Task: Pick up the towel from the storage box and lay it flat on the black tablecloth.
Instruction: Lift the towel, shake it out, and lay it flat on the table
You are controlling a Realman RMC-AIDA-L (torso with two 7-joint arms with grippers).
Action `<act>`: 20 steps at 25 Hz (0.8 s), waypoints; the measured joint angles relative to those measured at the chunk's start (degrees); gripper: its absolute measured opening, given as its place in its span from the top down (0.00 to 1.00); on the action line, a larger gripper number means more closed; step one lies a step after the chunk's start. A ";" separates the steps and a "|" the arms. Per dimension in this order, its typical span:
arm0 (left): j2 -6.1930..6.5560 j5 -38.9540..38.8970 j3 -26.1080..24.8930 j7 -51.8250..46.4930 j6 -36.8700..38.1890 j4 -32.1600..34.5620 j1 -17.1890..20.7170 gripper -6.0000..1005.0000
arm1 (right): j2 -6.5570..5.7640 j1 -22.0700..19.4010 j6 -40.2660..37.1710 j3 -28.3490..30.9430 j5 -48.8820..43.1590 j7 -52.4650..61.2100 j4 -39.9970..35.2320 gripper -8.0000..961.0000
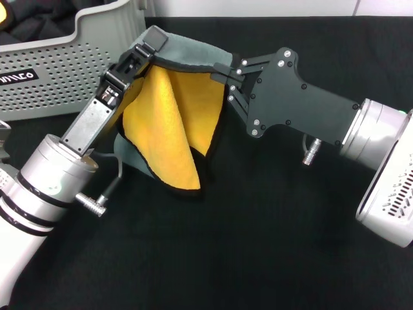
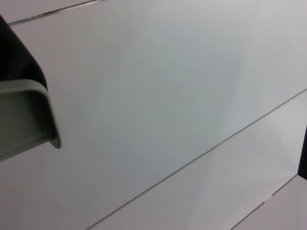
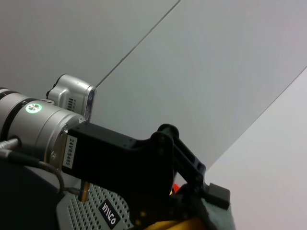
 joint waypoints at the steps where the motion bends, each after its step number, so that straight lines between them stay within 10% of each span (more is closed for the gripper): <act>1: 0.00 0.12 0.07 0.14 0.00 0.02 -0.03 0.98 | 0.00 0.00 0.06 0.02 0.00 0.07 0.00 0.97; 20: 0.22 1.39 1.24 5.71 -0.16 4.43 3.32 0.83 | -1.24 -0.34 -0.41 7.27 -5.42 21.14 -6.92 0.98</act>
